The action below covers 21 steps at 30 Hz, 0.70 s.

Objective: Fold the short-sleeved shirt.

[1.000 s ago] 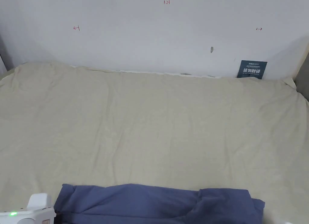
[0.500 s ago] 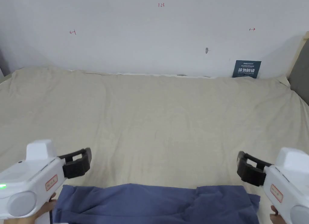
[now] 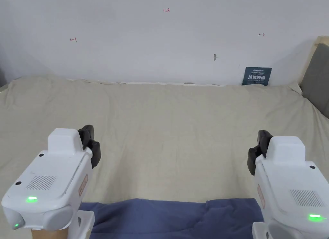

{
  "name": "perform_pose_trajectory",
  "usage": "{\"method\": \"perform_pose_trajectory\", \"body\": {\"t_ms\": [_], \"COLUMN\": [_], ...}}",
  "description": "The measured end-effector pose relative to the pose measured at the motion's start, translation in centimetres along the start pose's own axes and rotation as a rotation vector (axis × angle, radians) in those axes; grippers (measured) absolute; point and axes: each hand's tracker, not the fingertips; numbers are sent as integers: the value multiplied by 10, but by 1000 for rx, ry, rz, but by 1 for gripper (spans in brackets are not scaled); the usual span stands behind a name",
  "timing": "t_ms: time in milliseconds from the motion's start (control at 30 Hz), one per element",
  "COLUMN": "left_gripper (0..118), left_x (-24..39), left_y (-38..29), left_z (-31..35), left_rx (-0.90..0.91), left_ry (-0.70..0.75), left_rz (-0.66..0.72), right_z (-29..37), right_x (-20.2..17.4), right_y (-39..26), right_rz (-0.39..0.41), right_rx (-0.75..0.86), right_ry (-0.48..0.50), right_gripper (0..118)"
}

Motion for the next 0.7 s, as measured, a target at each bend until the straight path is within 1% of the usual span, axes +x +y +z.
{"method": "perform_pose_trajectory", "body": {"t_ms": [100,233,300,367,500,567,600,633,700], "left_gripper": [0,0,0,0,0,0,0,0,1], "left_x": [6,2,-5,-19,-64,-88,-101,-119,-142], "left_y": [6,3,0,-2,-18,-33,-43,-53,-75], "left_z": [10,6,0,-7,-27,-39,-44,-47,-52], "left_rx": [1,-24,-69,-145,-324,-432,-469,-528,-585], "left_ry": [0,-11,-31,-93,-214,-274,-266,-300,-273], "left_rz": [-2,-6,31,120,373,471,523,564,621], "right_z": [-1,-4,-5,-7,-11,-14,-17,-19,-23], "right_x": [-1,-1,-3,-4,-8,-11,-13,-15,-19], "right_y": [-2,-4,-4,-5,-6,-6,-7,-8,-9], "right_rz": [15,5,5,5,6,8,8,8,10], "right_rx": [5,-5,-10,-16,-28,-35,-42,-49,-58], "right_ry": [-6,1,1,2,8,10,16,20,23], "right_gripper": [1,1,1,1,1,1,1,1,1]}}
